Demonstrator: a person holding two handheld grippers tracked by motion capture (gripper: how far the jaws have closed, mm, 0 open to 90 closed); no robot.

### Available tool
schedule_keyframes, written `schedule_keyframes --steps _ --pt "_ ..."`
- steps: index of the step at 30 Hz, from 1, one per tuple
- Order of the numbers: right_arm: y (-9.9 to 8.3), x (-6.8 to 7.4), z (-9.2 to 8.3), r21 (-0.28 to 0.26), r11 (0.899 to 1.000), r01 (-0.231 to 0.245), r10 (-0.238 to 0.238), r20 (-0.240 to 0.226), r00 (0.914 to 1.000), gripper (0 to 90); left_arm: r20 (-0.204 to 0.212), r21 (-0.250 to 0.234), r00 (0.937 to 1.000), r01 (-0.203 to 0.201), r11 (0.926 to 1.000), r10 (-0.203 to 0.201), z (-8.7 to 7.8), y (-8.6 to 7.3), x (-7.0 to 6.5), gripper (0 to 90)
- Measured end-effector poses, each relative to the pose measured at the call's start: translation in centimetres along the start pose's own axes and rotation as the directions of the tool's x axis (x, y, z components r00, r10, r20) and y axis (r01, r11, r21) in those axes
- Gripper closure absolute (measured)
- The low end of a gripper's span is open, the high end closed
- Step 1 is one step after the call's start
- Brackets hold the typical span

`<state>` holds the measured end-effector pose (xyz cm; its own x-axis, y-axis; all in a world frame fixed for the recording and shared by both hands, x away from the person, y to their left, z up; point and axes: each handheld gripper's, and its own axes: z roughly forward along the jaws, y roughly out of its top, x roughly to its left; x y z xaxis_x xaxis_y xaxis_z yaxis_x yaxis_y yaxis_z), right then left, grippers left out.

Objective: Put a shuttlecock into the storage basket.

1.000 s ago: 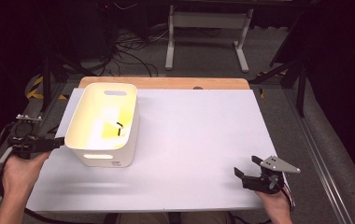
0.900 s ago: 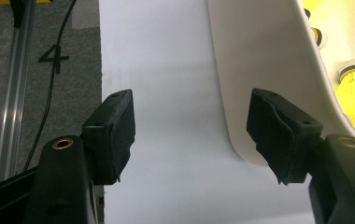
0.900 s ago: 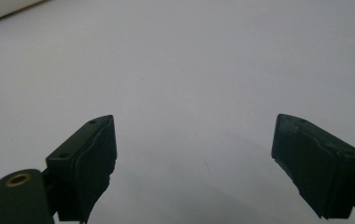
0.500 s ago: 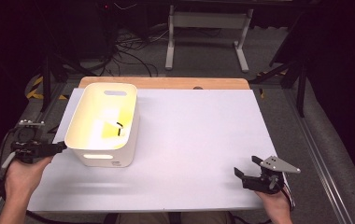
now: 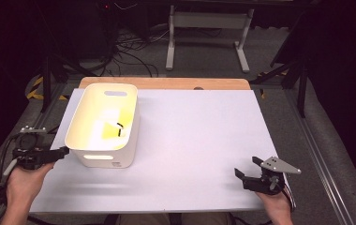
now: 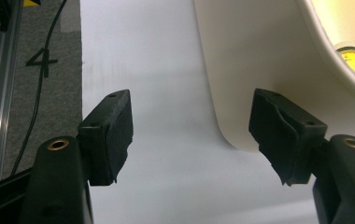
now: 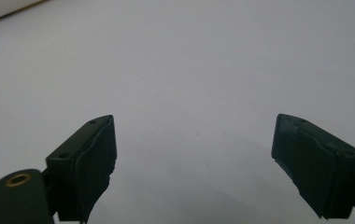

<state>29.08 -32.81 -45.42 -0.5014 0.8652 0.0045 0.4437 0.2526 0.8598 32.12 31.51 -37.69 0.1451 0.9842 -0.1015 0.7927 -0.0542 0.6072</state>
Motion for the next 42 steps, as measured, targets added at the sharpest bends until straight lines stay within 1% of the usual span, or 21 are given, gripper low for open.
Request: schedule_keyframes --steps 4,5,7,10,13,14,17,19,21,29,30,32,33,37,39,42 --pt "0.0 0.0 0.0 0.0 1.0 0.001 -0.001 0.0 1.0 14.8 0.003 -0.001 1.0 -0.005 1.0 0.005 0.0 -0.3 0.0 31.1" --pt "0.0 0.0 0.0 0.0 1.0 0.001 -0.001 0.0 1.0 14.7 0.002 -0.002 1.0 -0.001 1.0 0.001 0.0 -0.3 -0.1 31.1" --pt "0.0 0.0 0.0 0.0 1.0 0.0 0.0 0.0 1.0 14.8 0.002 -0.002 0.9999 -0.01 0.9999 0.01 0.0 -0.5 -0.1 31.1" --pt "0.0 0.0 0.0 0.0 1.0 0.0 0.0 0.0 1.0 14.8 0.004 -0.003 0.9999 -0.014 0.9999 0.014 0.0 -0.7 -0.2 31.2" --pt "0.0 0.0 0.0 0.0 1.0 0.001 -0.001 0.0 1.0 14.8 0.008 -0.005 0.9999 -0.012 0.9999 0.012 0.0 -0.9 -0.3 31.1" --pt "0.0 0.0 0.0 0.0 1.0 0.001 -0.001 0.0 1.0 14.8 0.021 -0.002 0.9997 -0.013 0.9999 0.013 0.1 -1.1 -0.2 31.0" --pt "0.0 0.0 0.0 0.001 1.0 0.002 -0.002 0.001 1.0 14.8 0.04 0.002 0.9992 -0.004 1.0 0.004 0.1 -1.3 -0.1 30.7" --pt "0.0 0.0 0.0 -0.001 1.0 0.002 -0.002 0.001 1.0 14.8 0.035 -0.003 0.9994 -0.005 1.0 0.005 0.2 -1.6 -0.2 30.5" --pt "0.0 0.0 0.0 0.001 1.0 0.001 -0.001 0.001 1.0 14.8 0.038 -0.002 0.9992 -0.009 1.0 0.009 0.2 -1.6 -0.3 30.3" --pt "0.0 0.0 0.0 0.002 1.0 0.002 -0.002 0.002 1.0 14.8 0.045 -0.015 0.9989 -0.014 0.9998 0.014 0.4 -2.4 -0.7 29.3" --pt "0.0 0.0 0.0 0.002 1.0 0.002 -0.002 0.002 1.0 14.8 0.04 -0.011 0.9989 -0.022 0.9997 0.023 0.4 -2.4 -0.7 29.2" --pt "0.0 0.0 0.0 0.001 1.0 0.003 -0.003 0.001 1.0 14.7 0.048 -0.018 0.9986 -0.019 0.9997 0.02 0.5 -2.6 -0.9 28.9" --pt "0.0 0.0 0.0 0.001 1.0 0.002 -0.002 0.001 1.0 14.8 0.042 -0.02 0.9989 -0.02 0.9996 0.021 0.4 -2.7 -1.0 28.8" --pt "0.0 0.1 0.0 0.0 1.0 0.002 -0.002 0.001 1.0 14.8 0.055 -0.024 0.9979 -0.032 0.9992 0.034 0.5 -3.0 -1.3 28.6" --pt "0.0 0.1 0.0 0.001 1.0 0.001 -0.001 0.0 1.0 14.8 0.061 -0.022 0.9976 -0.03 0.9993 0.031 0.5 -3.1 -1.4 28.1" --pt "0.0 0.1 0.0 0.0 1.0 0.002 -0.002 -0.001 1.0 14.8 0.06 -0.028 0.9974 -0.039 0.9988 0.04 0.5 -3.3 -1.6 27.8"
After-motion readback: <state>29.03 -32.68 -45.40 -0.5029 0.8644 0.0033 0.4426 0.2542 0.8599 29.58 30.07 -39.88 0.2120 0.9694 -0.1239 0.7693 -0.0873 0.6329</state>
